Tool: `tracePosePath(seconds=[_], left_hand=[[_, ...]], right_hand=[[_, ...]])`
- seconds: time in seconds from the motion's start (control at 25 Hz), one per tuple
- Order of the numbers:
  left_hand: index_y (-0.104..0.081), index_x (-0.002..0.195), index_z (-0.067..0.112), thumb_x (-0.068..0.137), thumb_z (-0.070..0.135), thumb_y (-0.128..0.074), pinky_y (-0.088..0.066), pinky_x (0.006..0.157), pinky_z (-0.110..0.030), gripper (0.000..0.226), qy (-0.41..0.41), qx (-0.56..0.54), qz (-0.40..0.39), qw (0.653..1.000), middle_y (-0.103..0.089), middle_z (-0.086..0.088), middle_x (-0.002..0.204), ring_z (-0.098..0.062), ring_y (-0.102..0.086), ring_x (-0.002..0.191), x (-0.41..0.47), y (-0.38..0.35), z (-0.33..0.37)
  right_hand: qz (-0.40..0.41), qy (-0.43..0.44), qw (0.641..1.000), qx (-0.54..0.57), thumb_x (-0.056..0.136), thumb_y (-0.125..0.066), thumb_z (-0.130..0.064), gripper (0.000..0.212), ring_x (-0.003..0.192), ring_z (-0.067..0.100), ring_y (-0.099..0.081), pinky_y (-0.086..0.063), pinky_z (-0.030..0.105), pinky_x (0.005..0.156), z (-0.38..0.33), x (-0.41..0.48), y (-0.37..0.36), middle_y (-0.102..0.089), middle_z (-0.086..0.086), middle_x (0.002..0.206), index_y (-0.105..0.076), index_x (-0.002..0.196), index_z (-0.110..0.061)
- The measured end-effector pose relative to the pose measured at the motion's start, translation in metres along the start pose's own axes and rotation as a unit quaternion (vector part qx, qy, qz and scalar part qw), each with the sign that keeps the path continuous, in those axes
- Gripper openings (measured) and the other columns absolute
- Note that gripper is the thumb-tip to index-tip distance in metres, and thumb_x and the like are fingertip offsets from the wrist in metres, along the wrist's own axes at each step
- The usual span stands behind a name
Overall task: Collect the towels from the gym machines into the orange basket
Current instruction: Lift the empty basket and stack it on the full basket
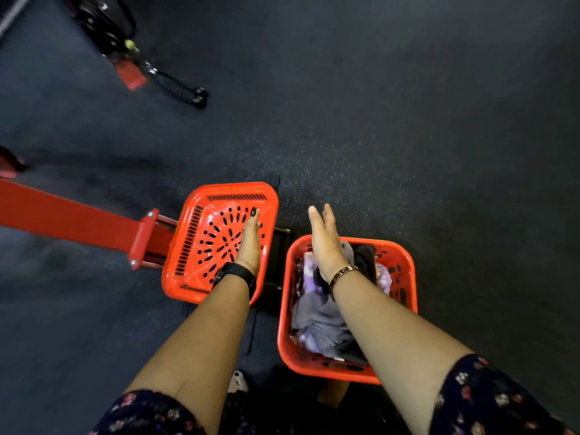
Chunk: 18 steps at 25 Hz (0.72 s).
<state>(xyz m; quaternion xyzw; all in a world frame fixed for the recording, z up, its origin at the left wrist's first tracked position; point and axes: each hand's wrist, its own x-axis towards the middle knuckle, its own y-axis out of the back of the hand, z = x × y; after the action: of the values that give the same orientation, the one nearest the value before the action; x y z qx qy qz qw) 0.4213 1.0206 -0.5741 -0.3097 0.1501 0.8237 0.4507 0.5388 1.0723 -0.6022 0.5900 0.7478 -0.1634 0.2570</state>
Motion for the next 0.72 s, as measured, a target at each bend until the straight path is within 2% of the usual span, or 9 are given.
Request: tracePosePath(seconds=[0.08, 0.16, 0.24, 0.28, 0.36, 0.4, 0.48, 0.56, 0.72], left_hand=[[-0.027, 0.15, 0.025, 0.101, 0.047, -0.018, -0.021, 0.111, -0.028, 0.055, 0.004, -0.006, 0.013, 1.0, -0.03, 0.005, 0.154, -0.014, -0.028, 0.142, -0.002, 0.032, 0.008], [-0.033, 0.147, 0.023, 0.102, 0.044, -0.019, -0.033, 0.097, -0.015, 0.051, -0.01, -0.032, 0.018, 0.999, -0.039, 0.011, 0.135, -0.008, -0.037, 0.125, -0.004, 0.063, 0.018], [-0.044, 0.139, 0.02, 0.103, 0.041, -0.021, -0.037, 0.085, -0.01, 0.048, -0.017, -0.042, 0.027, 0.999, -0.047, 0.009, 0.125, -0.009, -0.043, 0.116, -0.001, 0.097, 0.026], [-0.053, 0.128, 0.023, 0.102, 0.043, -0.024, -0.041, 0.082, -0.01, 0.044, -0.013, -0.049, 0.034, 0.998, -0.056, 0.008, 0.122, -0.01, -0.05, 0.113, 0.003, 0.114, 0.028], [-0.061, 0.097, 0.031, 0.101, 0.045, -0.028, -0.051, 0.062, -0.011, 0.036, -0.015, -0.044, 0.038, 0.998, -0.07, 0.009, 0.089, -0.007, -0.064, 0.087, 0.021, 0.159, 0.025], [-0.062, 0.09, 0.03, 0.1, 0.045, -0.031, -0.052, 0.058, -0.014, 0.037, -0.018, -0.051, 0.03, 0.998, -0.072, 0.01, 0.077, -0.006, -0.067, 0.075, 0.03, 0.179, 0.024], [-0.062, 0.082, 0.024, 0.099, 0.043, -0.035, -0.052, 0.063, -0.019, 0.037, -0.006, -0.064, 0.032, 0.997, -0.071, 0.01, 0.064, -0.005, -0.067, 0.06, 0.045, 0.218, 0.024], [-0.057, 0.073, 0.022, 0.099, 0.039, -0.038, -0.05, 0.058, -0.018, 0.036, -0.003, -0.057, 0.034, 0.998, -0.064, 0.011, 0.054, -0.002, -0.061, 0.05, 0.063, 0.252, 0.021], [-0.066, 0.064, 0.026, 0.088, 0.055, -0.048, -0.049, 0.072, -0.03, 0.042, 0.02, -0.019, -0.024, 0.999, -0.063, 0.006, 0.065, -0.011, -0.058, 0.062, 0.096, 0.284, 0.007]], right_hand=[[-0.008, 0.006, 1.0, -0.008, 0.091, -0.044, -0.057, 0.074, 0.149, 0.024, -0.01, -0.009, 0.046, 0.121, -0.007, -0.008, -0.03, -0.013, 0.002, 0.162, -0.017, 0.152, -0.027], [-0.007, 0.01, 1.0, -0.017, 0.093, -0.044, -0.055, 0.071, 0.149, 0.023, -0.013, -0.01, 0.045, 0.121, -0.011, -0.014, -0.06, -0.014, 0.002, 0.162, -0.018, 0.152, -0.027], [-0.003, 0.013, 1.0, -0.016, 0.093, -0.045, -0.054, 0.071, 0.148, 0.021, -0.016, -0.012, 0.044, 0.121, -0.012, -0.02, -0.087, -0.017, 0.003, 0.161, -0.019, 0.152, -0.026], [-0.001, 0.012, 1.0, -0.021, 0.092, -0.046, -0.055, 0.072, 0.148, 0.02, -0.018, -0.014, 0.044, 0.121, -0.012, -0.022, -0.098, -0.019, 0.003, 0.161, -0.019, 0.152, -0.025], [0.018, 0.005, 1.0, -0.023, 0.083, -0.047, -0.064, 0.083, 0.146, 0.018, -0.022, -0.017, 0.043, 0.12, -0.01, -0.025, -0.125, -0.023, 0.002, 0.159, -0.019, 0.152, -0.026], [0.026, -0.002, 0.999, -0.018, 0.079, -0.046, -0.068, 0.088, 0.145, 0.017, -0.024, -0.018, 0.043, 0.12, -0.011, -0.027, -0.138, -0.024, 0.002, 0.159, -0.02, 0.152, -0.026], [0.028, -0.007, 0.999, -0.014, 0.086, -0.047, -0.062, 0.08, 0.144, 0.017, -0.026, -0.018, 0.039, 0.12, -0.011, -0.03, -0.165, -0.024, 0.0, 0.159, -0.02, 0.152, -0.026], [0.028, -0.01, 0.999, -0.019, 0.09, -0.046, -0.057, 0.073, 0.144, 0.018, -0.027, -0.02, 0.04, 0.119, -0.009, -0.031, -0.189, -0.024, 0.0, 0.159, -0.019, 0.152, -0.028], [0.049, -0.016, 0.997, -0.057, 0.066, -0.043, -0.078, 0.099, 0.147, 0.019, -0.019, -0.019, 0.049, 0.119, 0.006, -0.027, -0.216, -0.018, -0.002, 0.161, -0.016, 0.151, -0.035]])
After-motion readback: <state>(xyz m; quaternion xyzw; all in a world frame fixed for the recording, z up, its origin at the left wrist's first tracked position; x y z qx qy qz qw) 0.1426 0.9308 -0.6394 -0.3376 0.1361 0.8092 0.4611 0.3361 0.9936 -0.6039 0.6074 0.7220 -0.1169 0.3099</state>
